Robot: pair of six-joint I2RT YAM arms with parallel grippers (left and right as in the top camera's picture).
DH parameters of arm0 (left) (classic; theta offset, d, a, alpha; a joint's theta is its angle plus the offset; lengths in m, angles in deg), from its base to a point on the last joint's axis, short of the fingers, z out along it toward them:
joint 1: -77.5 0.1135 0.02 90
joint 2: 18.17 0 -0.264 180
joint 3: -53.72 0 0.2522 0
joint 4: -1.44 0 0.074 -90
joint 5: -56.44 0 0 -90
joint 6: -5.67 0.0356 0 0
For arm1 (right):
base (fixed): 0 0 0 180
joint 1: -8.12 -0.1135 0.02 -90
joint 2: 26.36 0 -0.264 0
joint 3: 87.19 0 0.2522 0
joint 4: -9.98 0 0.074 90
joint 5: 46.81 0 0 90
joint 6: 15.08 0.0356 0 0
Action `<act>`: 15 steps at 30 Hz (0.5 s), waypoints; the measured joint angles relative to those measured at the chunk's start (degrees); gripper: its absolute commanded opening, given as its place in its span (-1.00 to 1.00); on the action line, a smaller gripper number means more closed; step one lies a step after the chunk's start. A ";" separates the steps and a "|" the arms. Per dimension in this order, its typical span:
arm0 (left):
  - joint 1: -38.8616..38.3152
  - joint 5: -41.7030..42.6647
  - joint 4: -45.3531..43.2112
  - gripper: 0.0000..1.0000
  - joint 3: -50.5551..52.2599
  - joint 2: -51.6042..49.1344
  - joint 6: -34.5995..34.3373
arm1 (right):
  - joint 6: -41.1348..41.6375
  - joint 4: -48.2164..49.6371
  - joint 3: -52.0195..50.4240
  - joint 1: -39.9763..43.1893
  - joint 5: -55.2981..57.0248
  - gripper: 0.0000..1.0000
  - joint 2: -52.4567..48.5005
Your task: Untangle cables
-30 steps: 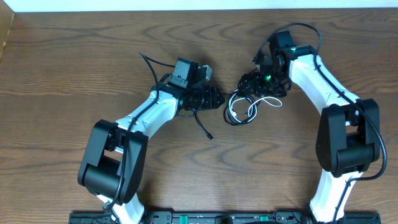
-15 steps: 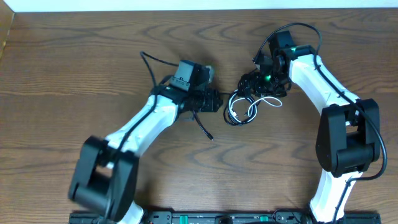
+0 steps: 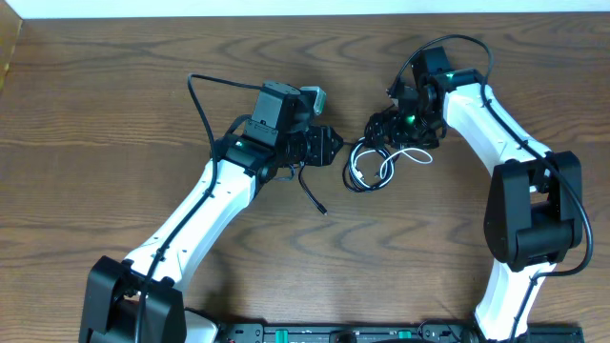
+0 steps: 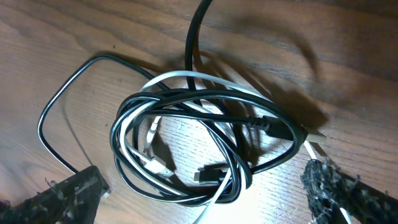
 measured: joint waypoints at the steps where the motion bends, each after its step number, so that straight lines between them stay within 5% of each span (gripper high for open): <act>1: 0.00 -0.20 0.00 -0.03 0.00 -0.02 -0.28 | 0.00 0.48 0.00 0.00 0.17 0.98 0.00; 12: 0.00 -1.09 -0.02 -0.03 0.00 -1.05 -3.26 | 2.38 -2.82 -0.02 0.00 -4.94 0.98 0.02; 15: 0.00 -1.09 -0.07 -0.04 0.02 -3.32 -4.09 | 2.16 -3.48 -0.02 0.13 -7.50 0.62 0.04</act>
